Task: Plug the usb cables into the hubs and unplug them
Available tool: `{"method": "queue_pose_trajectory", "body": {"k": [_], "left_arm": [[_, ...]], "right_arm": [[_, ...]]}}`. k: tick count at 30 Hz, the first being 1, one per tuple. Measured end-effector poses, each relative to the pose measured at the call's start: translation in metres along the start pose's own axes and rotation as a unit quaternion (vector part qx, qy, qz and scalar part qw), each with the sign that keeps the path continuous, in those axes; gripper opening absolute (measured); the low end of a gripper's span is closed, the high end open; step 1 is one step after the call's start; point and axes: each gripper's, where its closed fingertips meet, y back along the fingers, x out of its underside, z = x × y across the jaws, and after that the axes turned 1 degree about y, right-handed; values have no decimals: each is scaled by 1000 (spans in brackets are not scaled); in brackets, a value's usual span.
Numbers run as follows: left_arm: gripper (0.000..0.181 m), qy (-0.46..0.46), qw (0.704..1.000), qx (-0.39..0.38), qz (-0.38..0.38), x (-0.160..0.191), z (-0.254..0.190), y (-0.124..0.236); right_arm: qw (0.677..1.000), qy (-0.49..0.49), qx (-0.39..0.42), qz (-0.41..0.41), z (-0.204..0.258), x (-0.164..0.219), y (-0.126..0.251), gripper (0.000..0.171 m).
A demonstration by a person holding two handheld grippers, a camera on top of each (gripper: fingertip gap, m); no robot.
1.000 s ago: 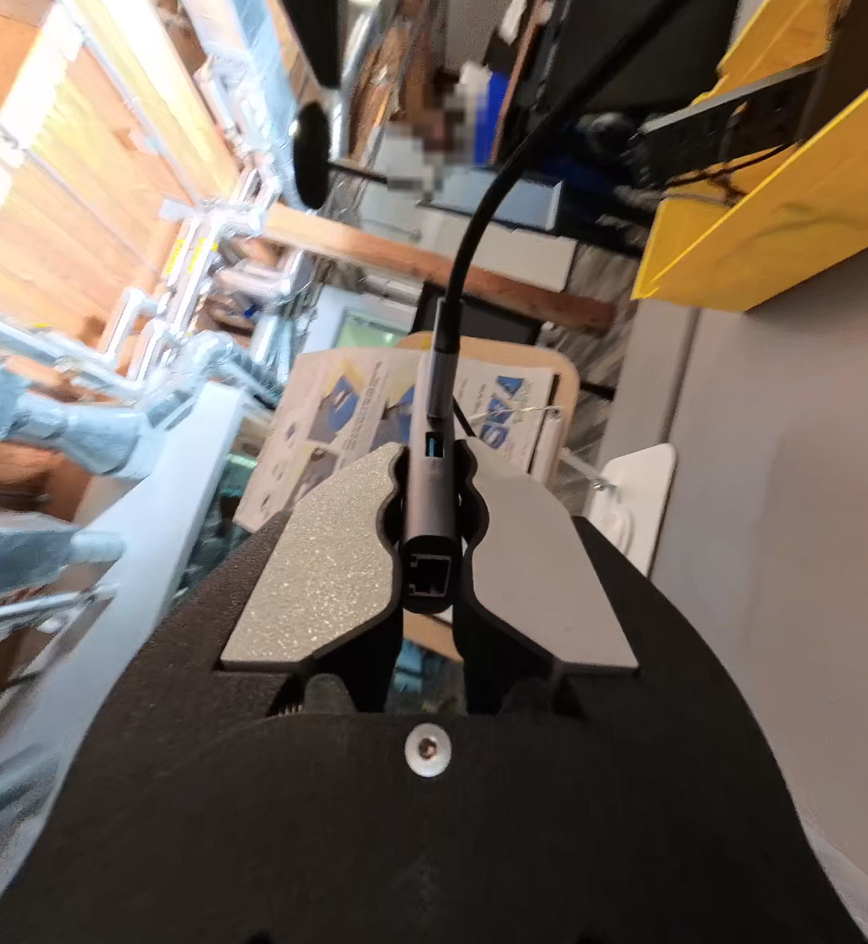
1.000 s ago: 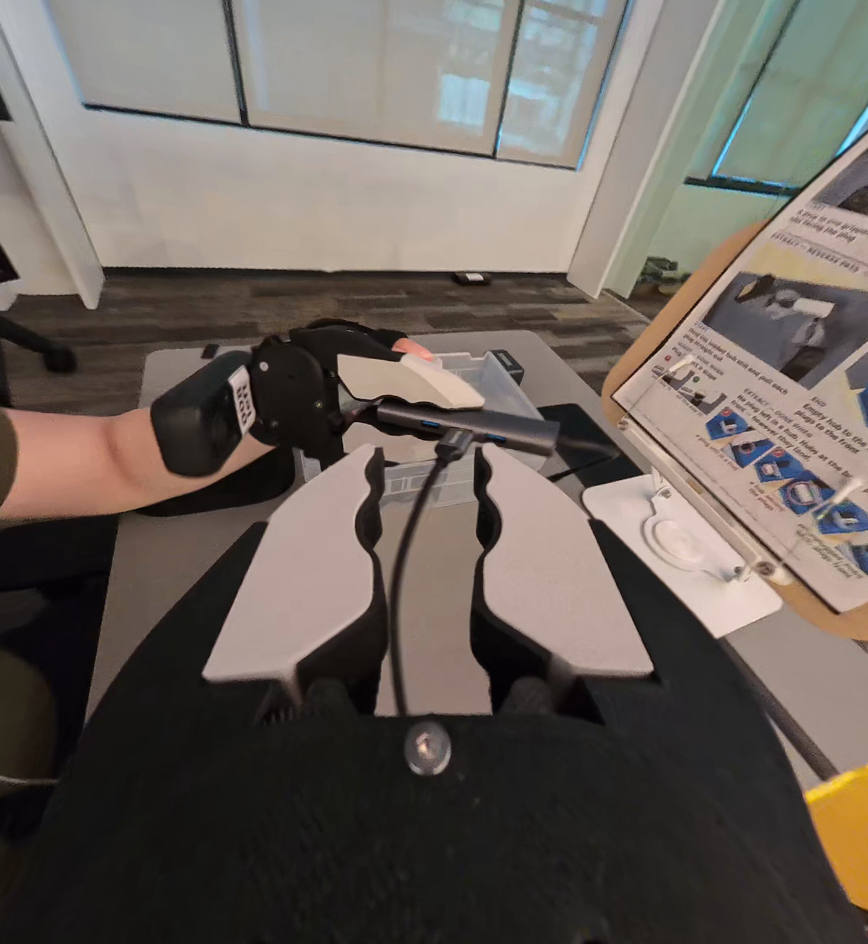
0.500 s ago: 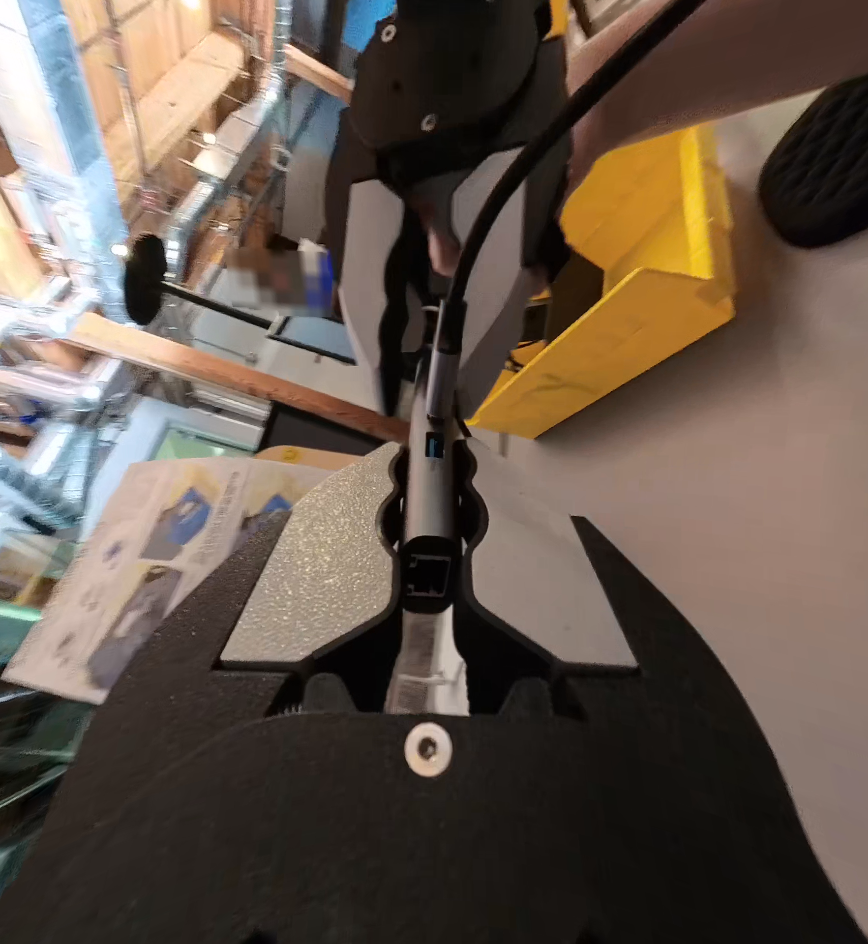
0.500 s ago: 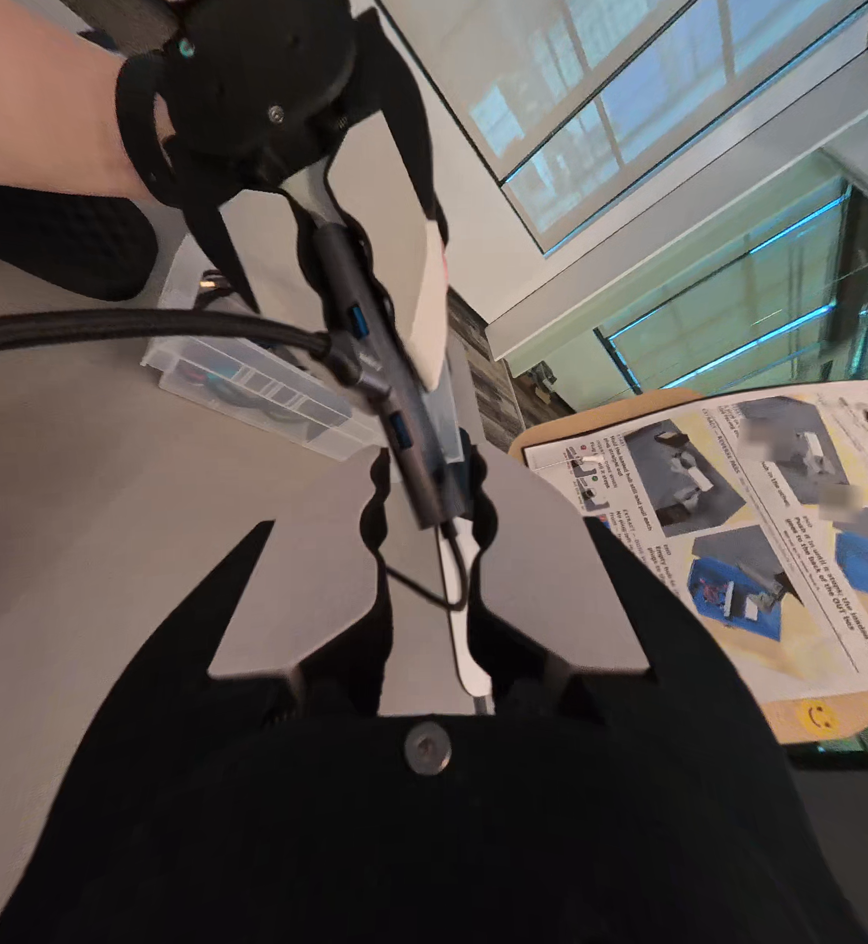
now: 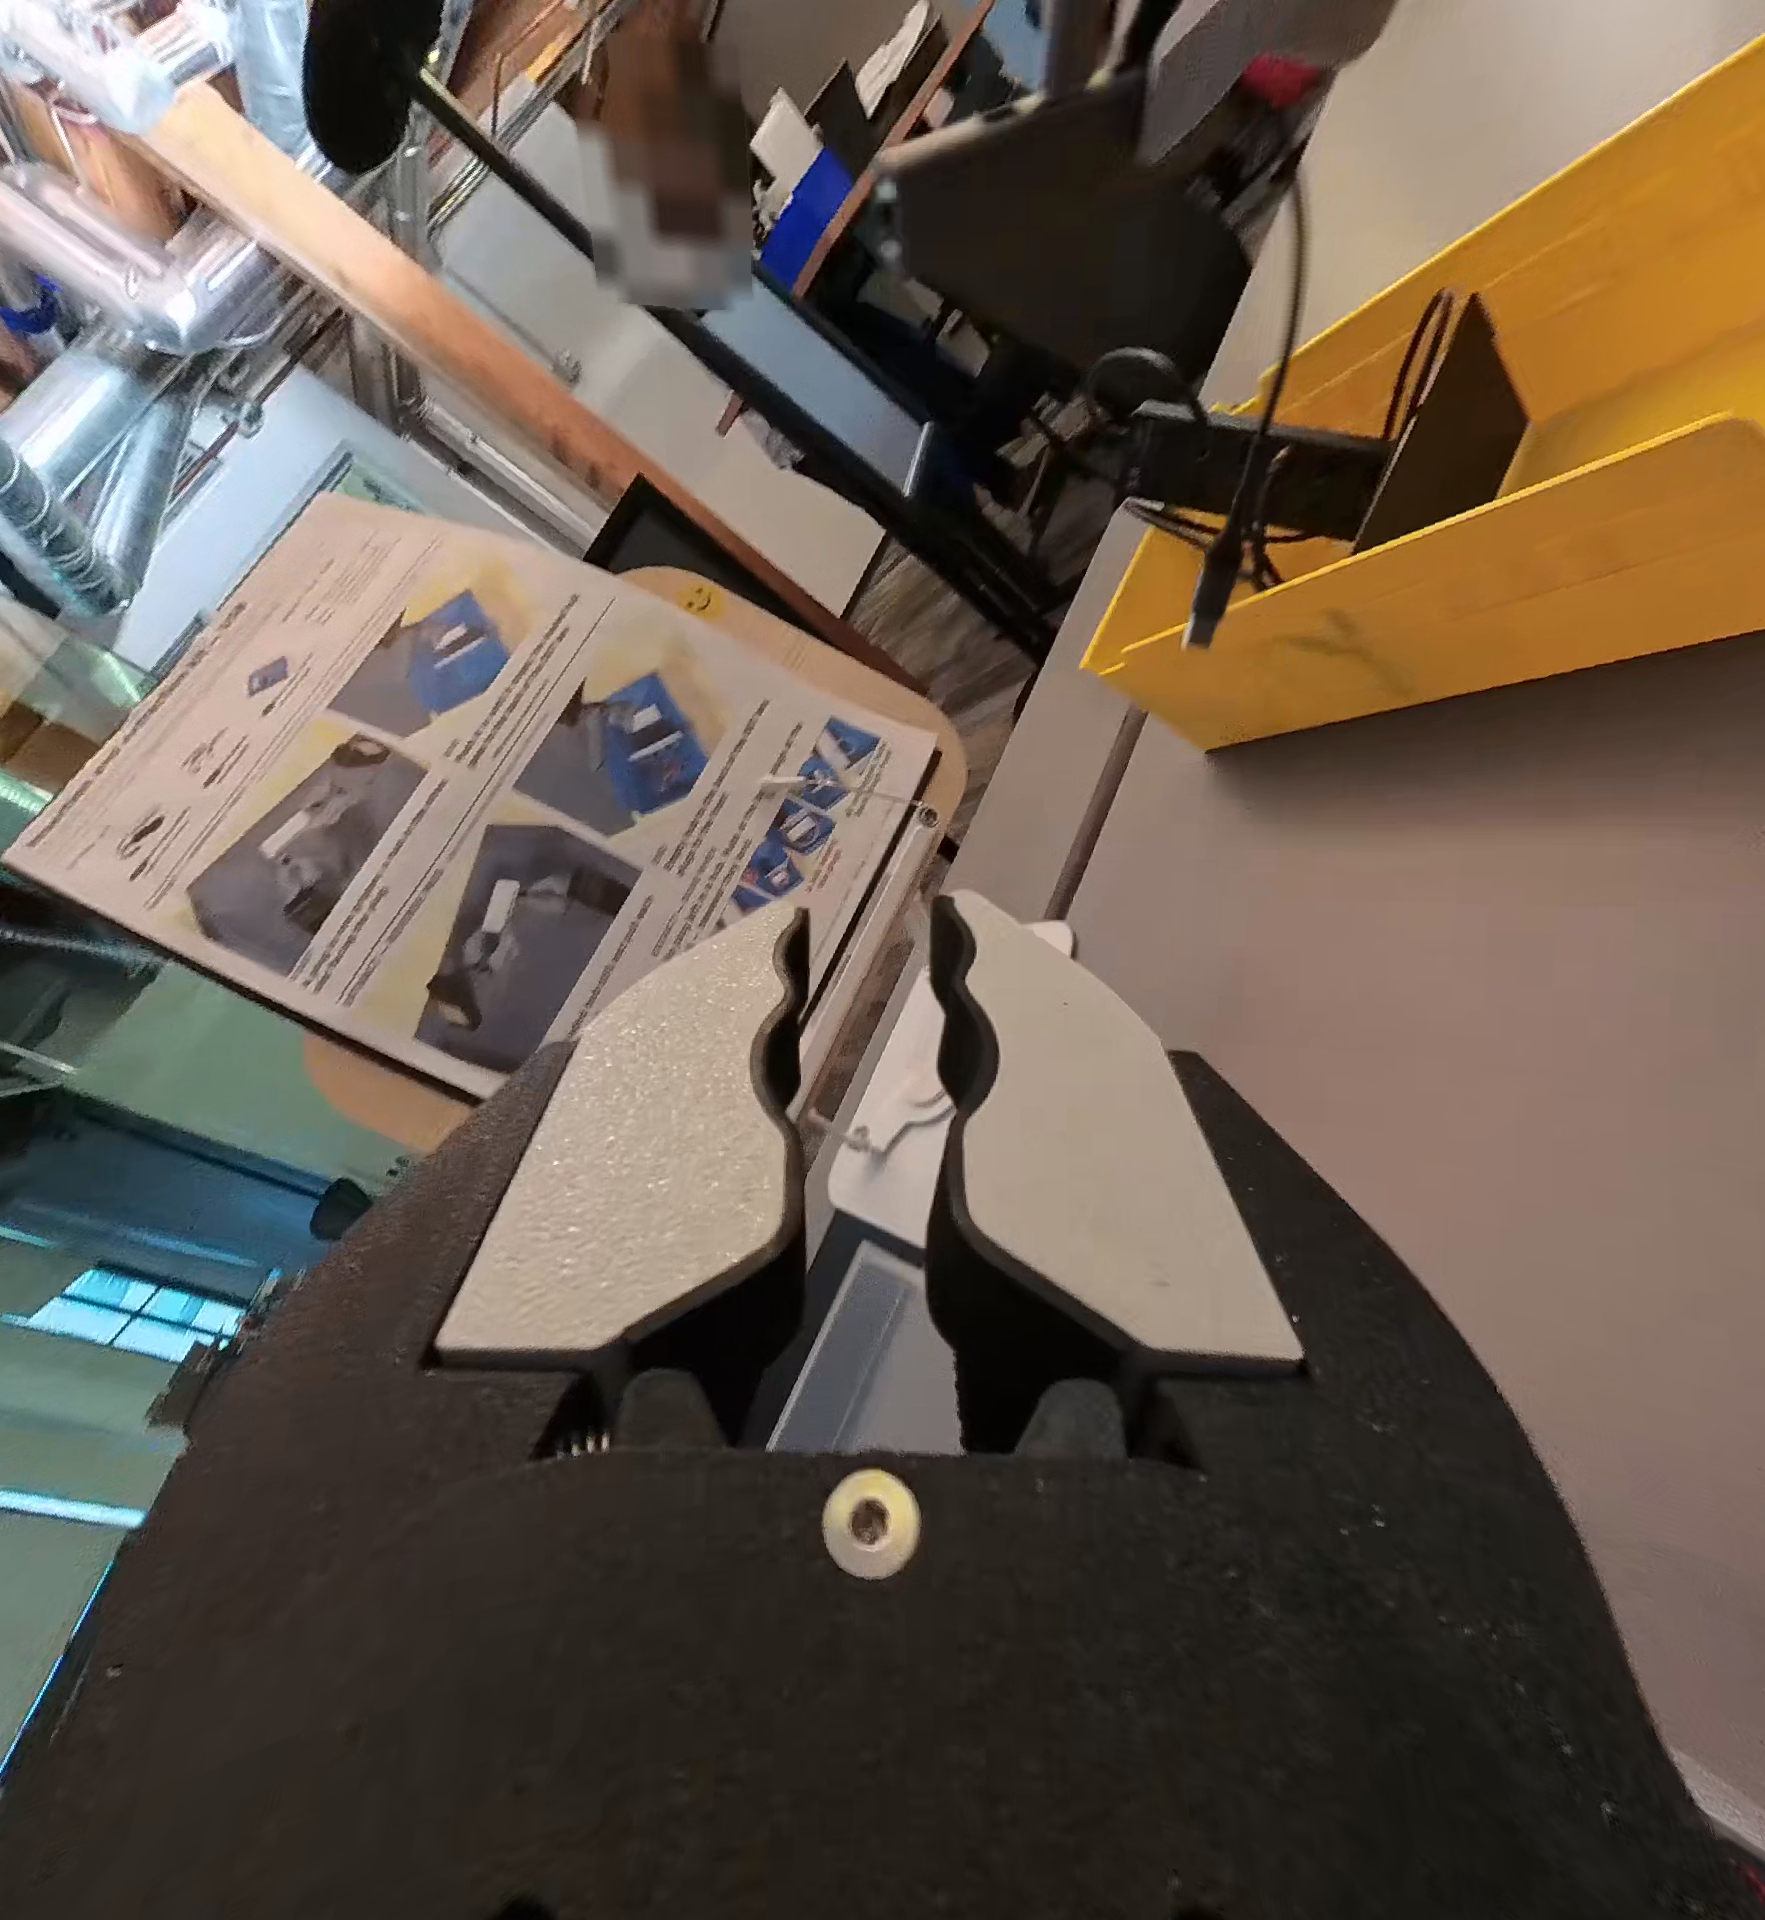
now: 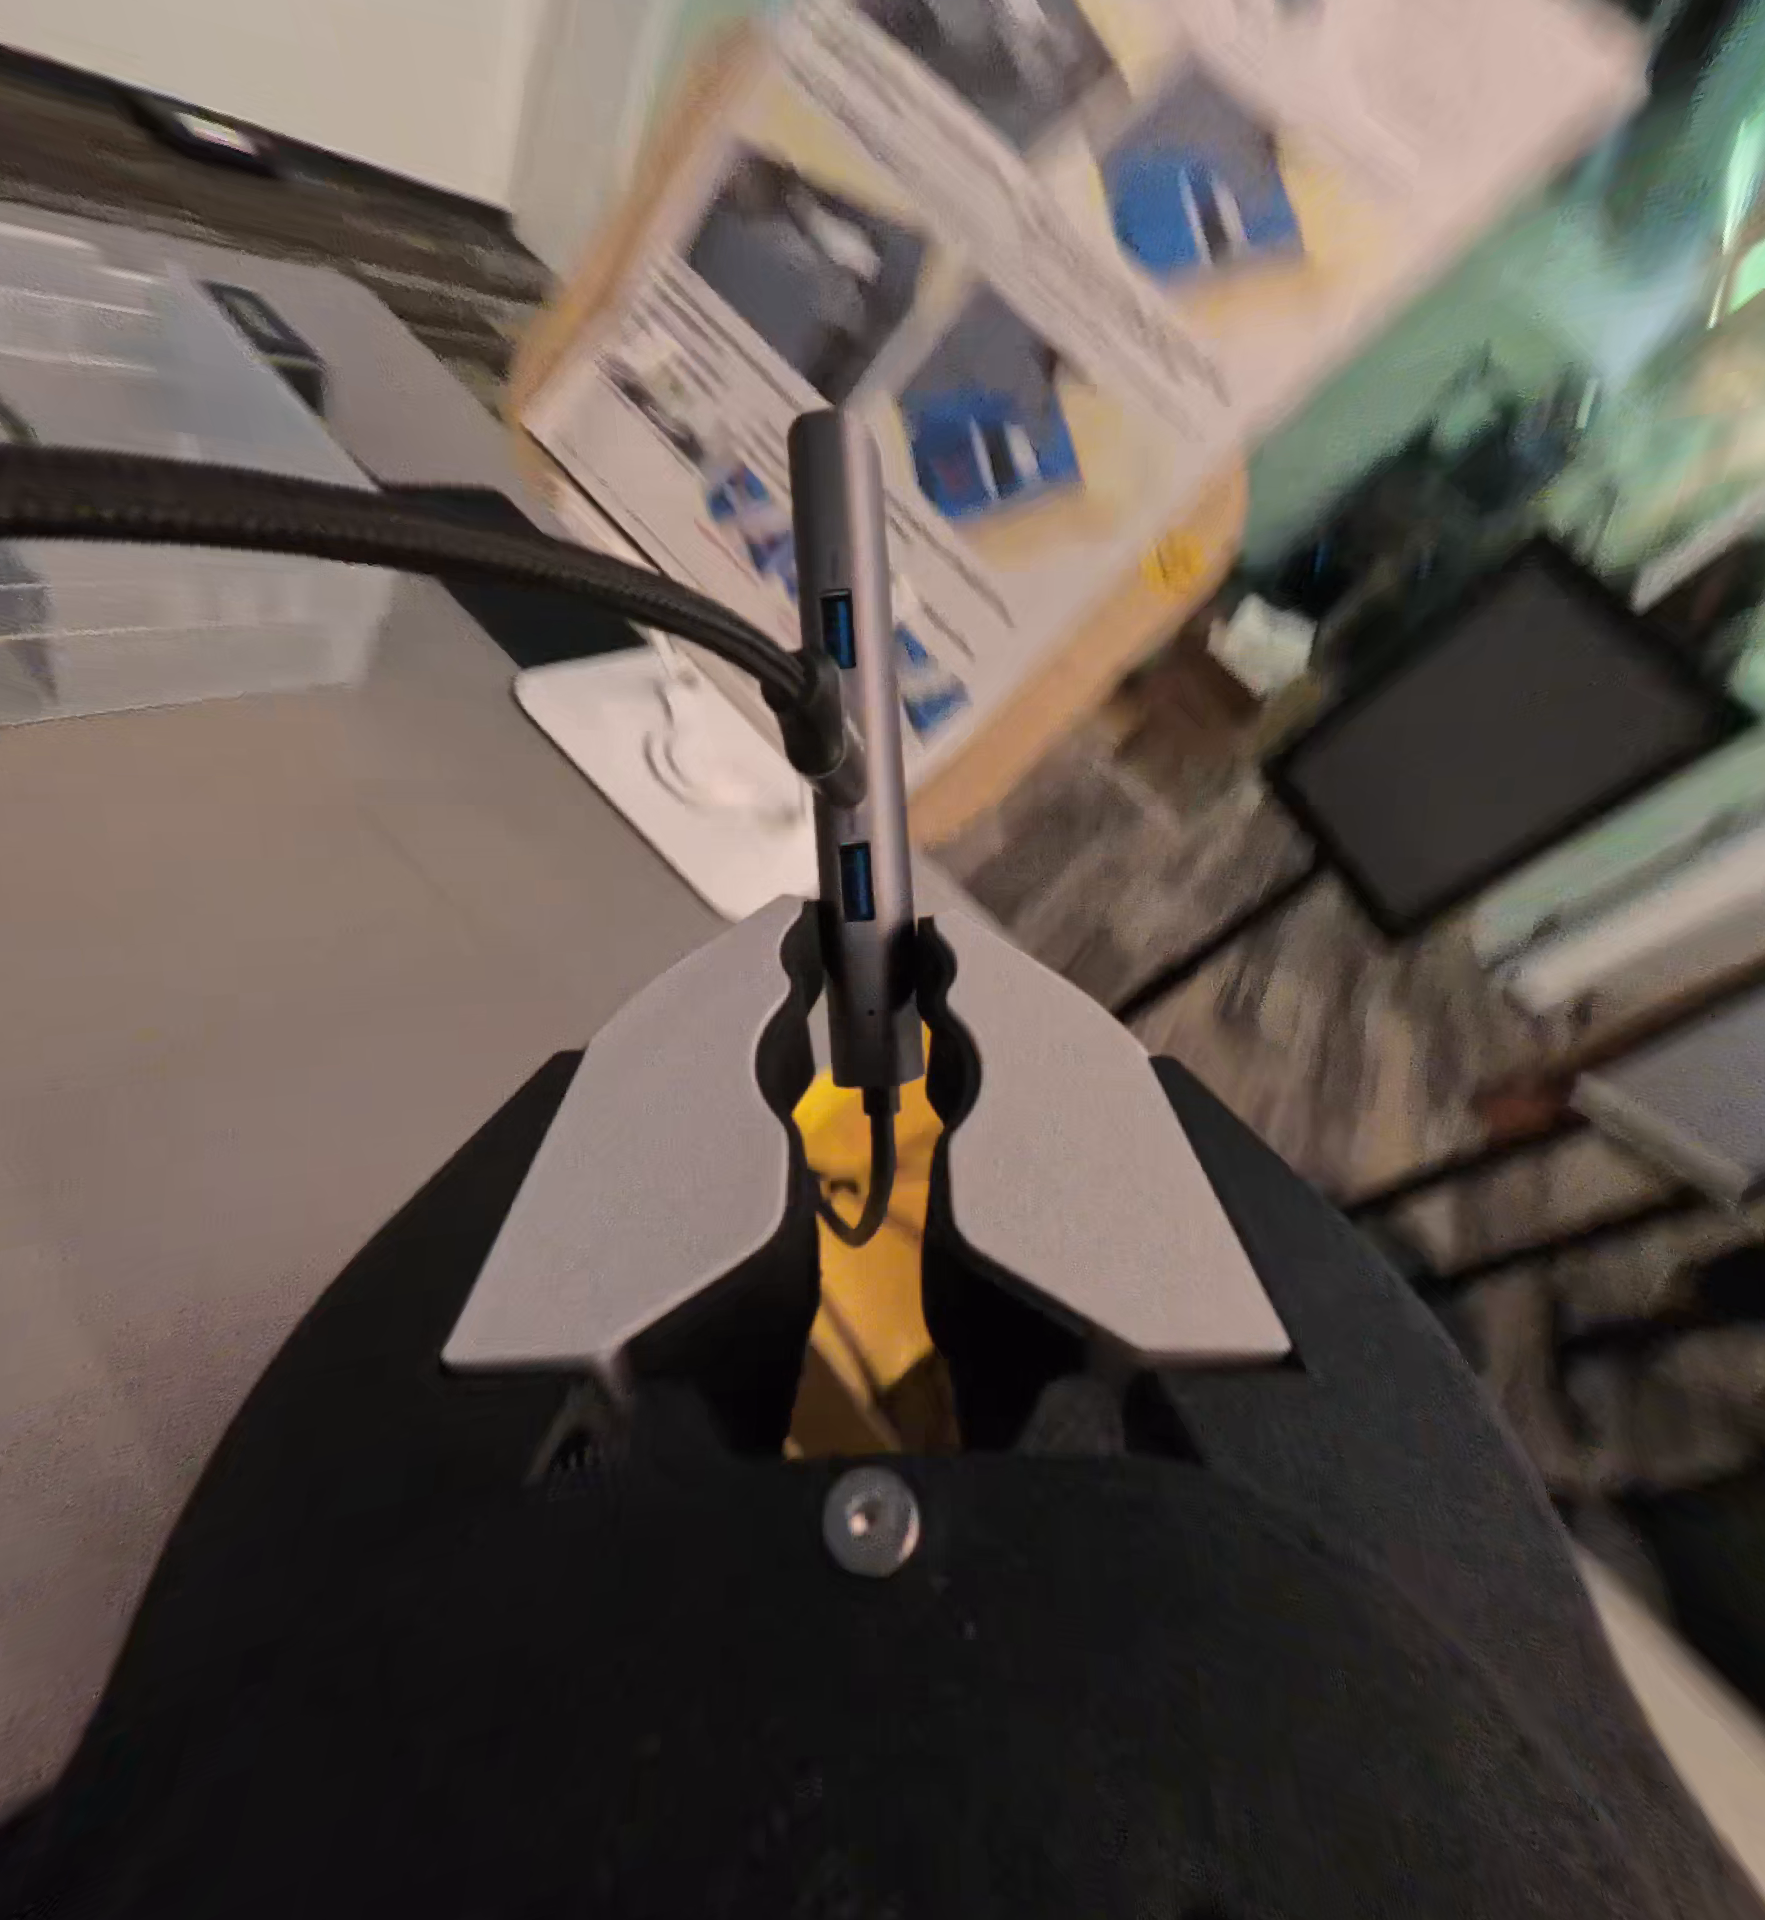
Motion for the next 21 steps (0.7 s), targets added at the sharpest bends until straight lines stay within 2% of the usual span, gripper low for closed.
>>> {"method": "queue_pose_trajectory", "body": {"k": [4,6,9,12,15,18,21], "left_arm": [[20,0,1000,-12,17,5,6,0],[19,2,1000,-1,26,8,1,-2],[20,2,999,11,41,12,-5,-7],[19,-2,998,30,57,19,-12,-11],[20,-3,996,42,73,27,-17,-15],[20,3,996,49,79,33,-19,-18],[20,-10,994,45,98,40,-18,-20]], "right_arm": [[976,-181,15,120,-48,90,0,17],[952,-258,-4,167,-53,131,-8,17],[917,-336,-56,208,-45,167,-18,18],[883,-409,-102,208,-38,171,-26,18],[853,-421,-211,226,-16,163,-27,18],[839,-389,-271,266,-28,162,-37,18],[860,-300,-309,274,-49,150,-37,18]]}}
